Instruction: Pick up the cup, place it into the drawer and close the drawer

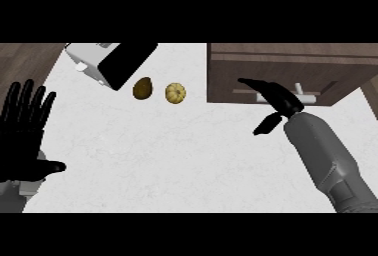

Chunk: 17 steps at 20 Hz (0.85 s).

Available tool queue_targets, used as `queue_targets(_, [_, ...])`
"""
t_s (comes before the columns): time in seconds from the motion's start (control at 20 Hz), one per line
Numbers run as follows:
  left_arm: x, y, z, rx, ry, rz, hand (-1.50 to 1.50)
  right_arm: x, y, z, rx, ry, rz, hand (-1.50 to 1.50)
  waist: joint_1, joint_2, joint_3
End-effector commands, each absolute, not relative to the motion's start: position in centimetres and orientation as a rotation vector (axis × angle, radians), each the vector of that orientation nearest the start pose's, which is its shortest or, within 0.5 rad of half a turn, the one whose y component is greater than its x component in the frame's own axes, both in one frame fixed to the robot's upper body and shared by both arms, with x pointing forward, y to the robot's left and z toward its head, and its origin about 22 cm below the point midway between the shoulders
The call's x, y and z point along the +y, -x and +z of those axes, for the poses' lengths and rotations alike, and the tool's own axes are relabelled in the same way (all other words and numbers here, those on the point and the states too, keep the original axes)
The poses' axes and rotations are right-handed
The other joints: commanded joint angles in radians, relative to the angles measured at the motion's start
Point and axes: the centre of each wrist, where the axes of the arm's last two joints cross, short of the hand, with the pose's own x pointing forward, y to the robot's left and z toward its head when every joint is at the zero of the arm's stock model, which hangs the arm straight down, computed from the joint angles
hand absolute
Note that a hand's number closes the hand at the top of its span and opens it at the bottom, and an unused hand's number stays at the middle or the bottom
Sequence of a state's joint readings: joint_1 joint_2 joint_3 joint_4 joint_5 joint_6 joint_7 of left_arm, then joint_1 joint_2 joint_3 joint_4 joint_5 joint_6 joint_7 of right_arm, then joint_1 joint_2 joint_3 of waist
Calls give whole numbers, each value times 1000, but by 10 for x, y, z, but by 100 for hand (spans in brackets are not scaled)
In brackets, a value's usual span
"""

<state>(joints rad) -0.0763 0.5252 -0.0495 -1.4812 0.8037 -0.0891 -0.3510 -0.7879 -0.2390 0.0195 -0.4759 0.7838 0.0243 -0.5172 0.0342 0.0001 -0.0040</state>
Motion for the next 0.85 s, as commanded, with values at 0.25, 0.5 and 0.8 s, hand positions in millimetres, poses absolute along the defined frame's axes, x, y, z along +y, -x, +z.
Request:
queue_targets(0.25, [333, -265, 30, -1870, 335, 155, -150, -261, -429, 28, -1491, 399, 1188, -150, 40, 32, 6])
queue_targets(0.5, [342, -272, 42, -1891, 330, 155, -150, -286, -437, 52, -1468, 416, 1173, -150, 51, 36, 7])
queue_targets(0.8, [325, -276, 36, -1895, 322, 122, -150, -282, -437, 50, -1480, 412, 1159, -150, 57, 39, 8])
